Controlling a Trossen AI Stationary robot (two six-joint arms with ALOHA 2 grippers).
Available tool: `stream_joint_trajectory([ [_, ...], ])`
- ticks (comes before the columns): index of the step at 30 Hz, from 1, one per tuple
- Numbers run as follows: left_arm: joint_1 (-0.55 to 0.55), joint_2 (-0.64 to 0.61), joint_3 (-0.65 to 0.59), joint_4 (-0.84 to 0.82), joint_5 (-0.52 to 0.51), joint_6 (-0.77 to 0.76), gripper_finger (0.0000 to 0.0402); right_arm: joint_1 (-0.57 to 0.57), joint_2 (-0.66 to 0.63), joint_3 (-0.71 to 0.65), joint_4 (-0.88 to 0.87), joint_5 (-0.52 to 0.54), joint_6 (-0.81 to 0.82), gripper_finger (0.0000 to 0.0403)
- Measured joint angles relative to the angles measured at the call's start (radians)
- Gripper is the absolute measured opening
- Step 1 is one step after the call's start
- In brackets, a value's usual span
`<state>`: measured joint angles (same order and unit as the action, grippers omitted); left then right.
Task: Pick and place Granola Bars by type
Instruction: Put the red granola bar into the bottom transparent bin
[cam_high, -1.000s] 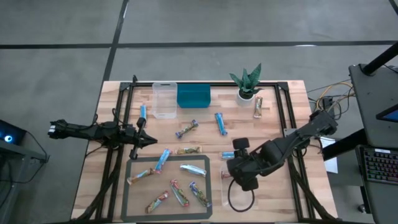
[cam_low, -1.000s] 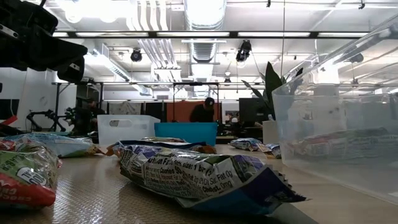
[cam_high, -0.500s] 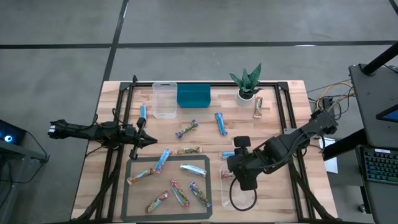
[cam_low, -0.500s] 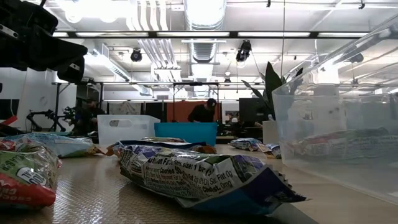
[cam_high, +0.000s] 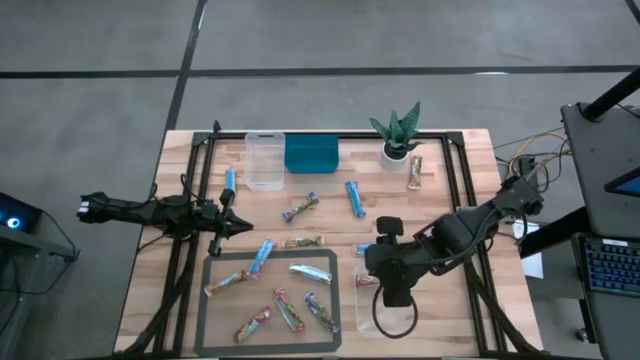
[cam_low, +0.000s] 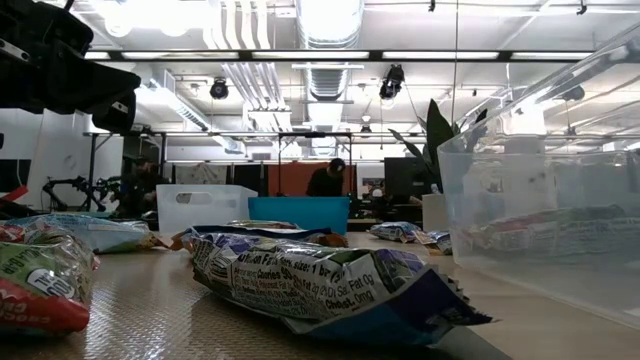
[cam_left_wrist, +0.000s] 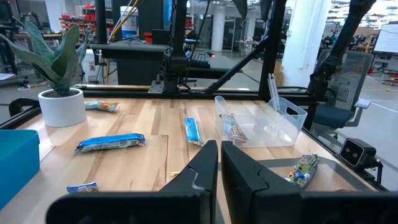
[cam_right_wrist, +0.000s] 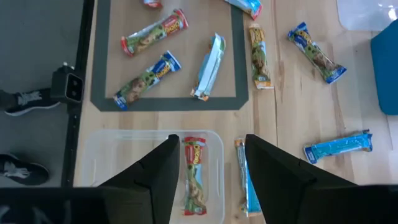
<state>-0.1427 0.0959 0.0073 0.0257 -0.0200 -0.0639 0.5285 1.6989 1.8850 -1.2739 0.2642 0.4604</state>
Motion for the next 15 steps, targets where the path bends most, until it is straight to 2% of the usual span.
stream_joint_trajectory([
  [15,0.000,0.000,0.000,0.000,0.000,0.000,0.0005,0.000,0.000,0.000,0.004,0.005,0.003,0.0171],
])
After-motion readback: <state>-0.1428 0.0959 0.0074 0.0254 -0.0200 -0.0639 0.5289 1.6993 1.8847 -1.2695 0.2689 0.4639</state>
